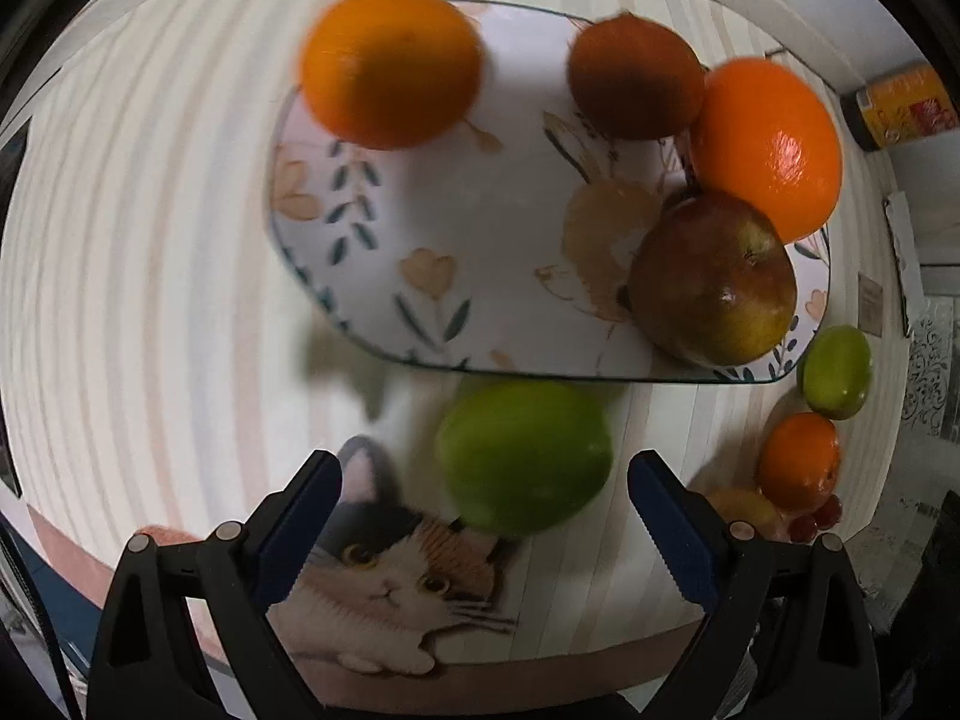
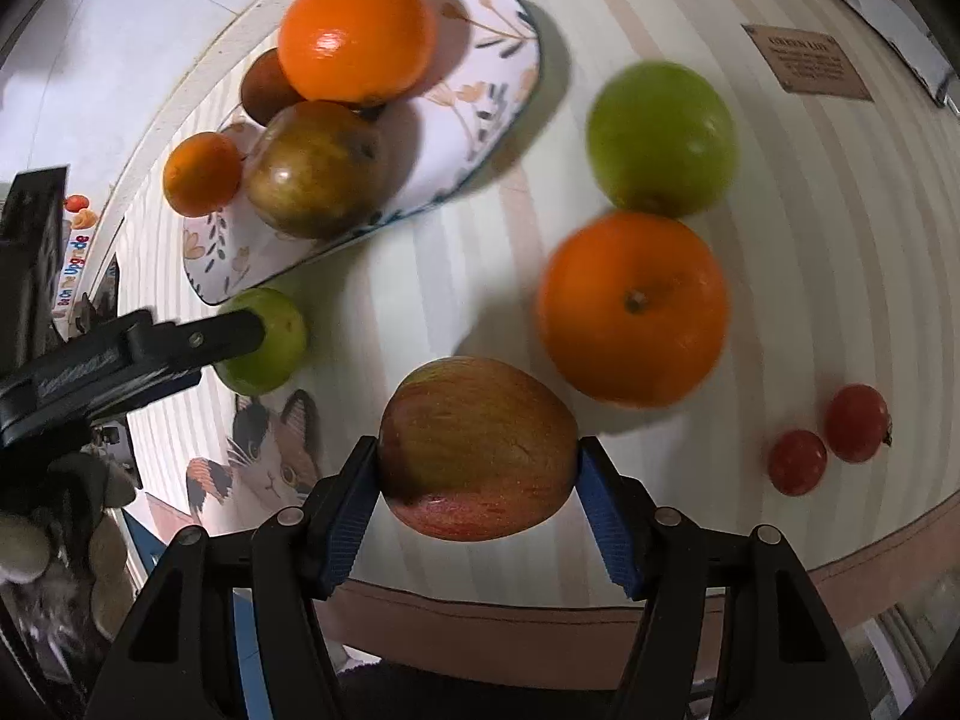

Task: Organize fruits
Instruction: 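Grasp the green apple with the left tool while the right tool grasps the red-yellow apple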

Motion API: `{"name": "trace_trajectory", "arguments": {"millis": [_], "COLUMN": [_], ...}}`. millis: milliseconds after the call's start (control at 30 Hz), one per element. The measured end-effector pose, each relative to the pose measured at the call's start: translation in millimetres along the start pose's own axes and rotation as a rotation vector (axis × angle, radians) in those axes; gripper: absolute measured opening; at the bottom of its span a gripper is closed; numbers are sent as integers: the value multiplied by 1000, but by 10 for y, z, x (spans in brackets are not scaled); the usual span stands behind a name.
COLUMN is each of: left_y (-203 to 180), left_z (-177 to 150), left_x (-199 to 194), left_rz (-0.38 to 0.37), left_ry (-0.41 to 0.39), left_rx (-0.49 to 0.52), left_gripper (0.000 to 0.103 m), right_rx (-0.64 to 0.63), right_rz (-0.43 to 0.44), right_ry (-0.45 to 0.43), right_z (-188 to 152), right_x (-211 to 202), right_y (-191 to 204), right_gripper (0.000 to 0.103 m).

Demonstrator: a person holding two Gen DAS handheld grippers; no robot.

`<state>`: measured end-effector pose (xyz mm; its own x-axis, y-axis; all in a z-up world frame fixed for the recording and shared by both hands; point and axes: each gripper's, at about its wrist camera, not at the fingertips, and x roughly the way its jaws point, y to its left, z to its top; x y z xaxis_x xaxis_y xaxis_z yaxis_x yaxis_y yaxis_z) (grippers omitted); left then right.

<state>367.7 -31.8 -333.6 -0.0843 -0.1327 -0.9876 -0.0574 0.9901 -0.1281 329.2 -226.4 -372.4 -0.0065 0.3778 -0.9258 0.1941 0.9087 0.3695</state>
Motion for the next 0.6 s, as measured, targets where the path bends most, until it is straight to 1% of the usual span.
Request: {"name": "trace_trajectory", "arguments": {"millis": [33,100,133,167,300,367,467,600], "left_y": [-24,-76,-107,-127,-143,-116,5,200], "left_z": [9,19,19,19,-59,-168,-339,-556], "left_x": [20,45,60,80,67,53,23,15], "left_rz": [-1,0,-2,-1,6,33,43,43], "left_ry": [-2,-8,-10,-6,-24,-32,-33,-41], "left_rx": [5,20,31,35,53,64,64,38], "left_gripper": [97,87,72,61,61,60,60,60], "right_rx": [3,-3,-1,0,-7,-12,-6,-22], "right_rz": [2,-5,-6,-8,-34,-41,-30,-39], "right_ry": [1,7,11,13,32,41,64,38], "right_z": [3,12,18,16,57,71,61,26], "right_x": [5,9,11,-1,29,71,139,163], "right_y": [0,15,11,-21,-6,1,-13,8], "right_gripper": [68,68,69,69,69,69,69,67]}}
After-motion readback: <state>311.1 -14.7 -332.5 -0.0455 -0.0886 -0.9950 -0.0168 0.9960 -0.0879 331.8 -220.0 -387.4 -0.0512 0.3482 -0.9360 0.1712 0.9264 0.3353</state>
